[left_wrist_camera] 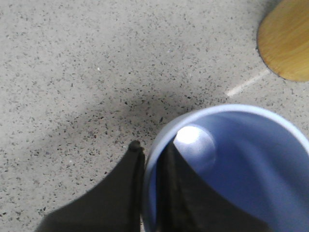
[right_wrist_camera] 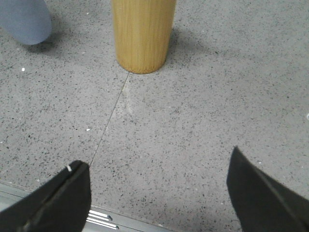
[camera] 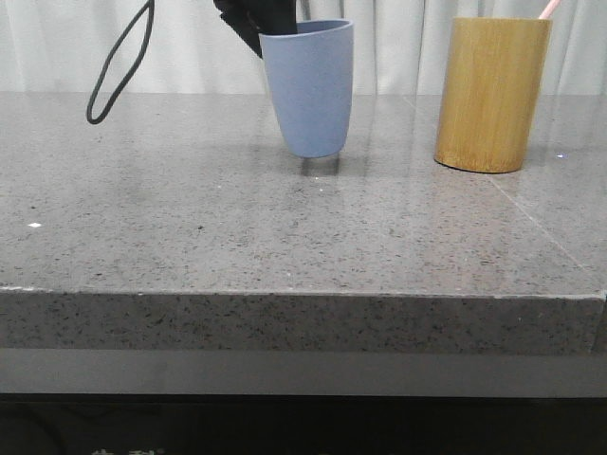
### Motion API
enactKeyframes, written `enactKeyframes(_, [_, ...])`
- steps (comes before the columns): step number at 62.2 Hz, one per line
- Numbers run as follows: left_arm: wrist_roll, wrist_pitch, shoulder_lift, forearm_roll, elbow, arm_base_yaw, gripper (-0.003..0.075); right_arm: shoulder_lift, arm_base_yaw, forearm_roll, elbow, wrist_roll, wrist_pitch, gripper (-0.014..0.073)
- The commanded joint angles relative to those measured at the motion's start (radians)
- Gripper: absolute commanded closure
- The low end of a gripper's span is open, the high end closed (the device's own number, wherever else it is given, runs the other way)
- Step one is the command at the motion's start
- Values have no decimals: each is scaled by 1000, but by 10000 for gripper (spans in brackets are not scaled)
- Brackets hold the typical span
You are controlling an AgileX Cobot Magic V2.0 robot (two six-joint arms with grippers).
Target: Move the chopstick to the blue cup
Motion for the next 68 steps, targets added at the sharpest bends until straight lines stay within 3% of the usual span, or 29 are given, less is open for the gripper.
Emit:
enactKeyframes(1, [-12,-32,-62,-9,-36,-6,710,3,-5,-10,-35,1,-53,4])
enactKeyframes(13, [-12,-23,-62,-9,-36,-6,474,3,-5,-10,-35,1,-50,4])
enactKeyframes(20, [-12,-25,-62,-9,-36,-6,400,3,-5,-10,-35,25,-55,4])
enactKeyframes(33, [-12,-27,-72,-9,-36,-6,395,15,-14,-14,-35,124,-134,4])
enactKeyframes(43, [-12,-19,-103,-12,-36,-4,396,81,-88,-11,-48,191,-191,4])
enactKeyframes(58, [-12,-10,-192,-32,-31,-3,408,235,-231,124,-151,168,-213,4])
enactKeyframes(68, [-12,7,-265,-33,-23,-3,408,364,-250,291,-277,31,-209,4])
